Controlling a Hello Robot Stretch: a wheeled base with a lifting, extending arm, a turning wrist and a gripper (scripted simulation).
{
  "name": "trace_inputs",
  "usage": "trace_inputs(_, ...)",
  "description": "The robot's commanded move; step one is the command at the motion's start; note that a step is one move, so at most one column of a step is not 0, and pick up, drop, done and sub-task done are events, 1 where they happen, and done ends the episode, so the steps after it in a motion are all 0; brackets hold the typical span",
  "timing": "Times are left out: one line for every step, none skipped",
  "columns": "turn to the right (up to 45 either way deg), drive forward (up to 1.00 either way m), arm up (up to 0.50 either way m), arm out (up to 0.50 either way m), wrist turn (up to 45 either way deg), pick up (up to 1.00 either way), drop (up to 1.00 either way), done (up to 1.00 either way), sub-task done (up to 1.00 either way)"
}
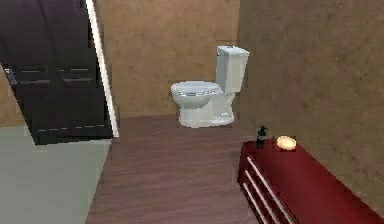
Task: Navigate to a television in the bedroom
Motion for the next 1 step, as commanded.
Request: trace_inputs(0.0, 0.85, 0.0, 0.0, 0.0, 0.0, 0.0, 0.0, 0.0)
